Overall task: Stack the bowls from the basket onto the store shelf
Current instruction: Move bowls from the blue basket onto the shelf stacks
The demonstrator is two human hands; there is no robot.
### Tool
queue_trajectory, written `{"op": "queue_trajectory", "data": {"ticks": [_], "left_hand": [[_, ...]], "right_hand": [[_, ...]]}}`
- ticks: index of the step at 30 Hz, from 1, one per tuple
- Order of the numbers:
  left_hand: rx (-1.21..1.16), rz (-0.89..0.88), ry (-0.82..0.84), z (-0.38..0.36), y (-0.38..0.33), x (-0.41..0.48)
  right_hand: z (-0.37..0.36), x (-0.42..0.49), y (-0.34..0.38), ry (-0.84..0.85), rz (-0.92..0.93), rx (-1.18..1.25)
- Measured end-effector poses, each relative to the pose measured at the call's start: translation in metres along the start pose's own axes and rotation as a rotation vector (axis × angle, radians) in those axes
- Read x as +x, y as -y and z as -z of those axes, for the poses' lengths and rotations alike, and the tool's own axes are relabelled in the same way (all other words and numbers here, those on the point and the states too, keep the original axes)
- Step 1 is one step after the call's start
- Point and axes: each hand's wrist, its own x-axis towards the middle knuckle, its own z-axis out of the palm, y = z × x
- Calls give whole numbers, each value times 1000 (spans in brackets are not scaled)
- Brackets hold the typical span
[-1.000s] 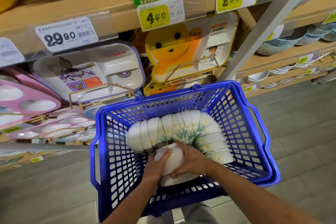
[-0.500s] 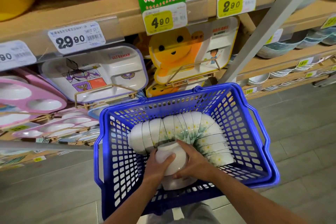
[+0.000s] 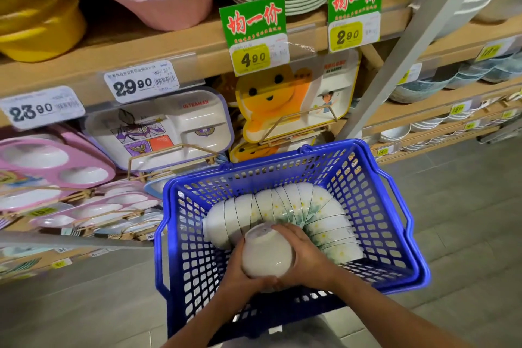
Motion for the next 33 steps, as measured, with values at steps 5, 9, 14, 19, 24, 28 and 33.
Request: {"op": "queue_trajectory", "data": {"ticks": [5, 9, 14, 19, 24, 28, 33], "left_hand": [[-8, -16, 0, 2, -2, 1], [-56, 52, 39, 10, -13, 7], [-14, 39, 136, 34, -42, 13], [84, -27, 130, 40, -81, 13], [182, -196, 94, 42, -121, 13], [375, -437, 144, 40, -158, 8], [479, -701, 216, 25, -212, -4]], "right_hand": [[1, 4, 5, -20, -7, 45], [9, 7, 17, -16, -41, 86], [26, 12, 39, -96, -138, 366], [49, 14, 68, -193, -214, 528], [65, 2, 101, -336, -170, 664], [83, -22, 132, -464, -122, 750], [114, -60, 166, -528, -162, 630]]}}
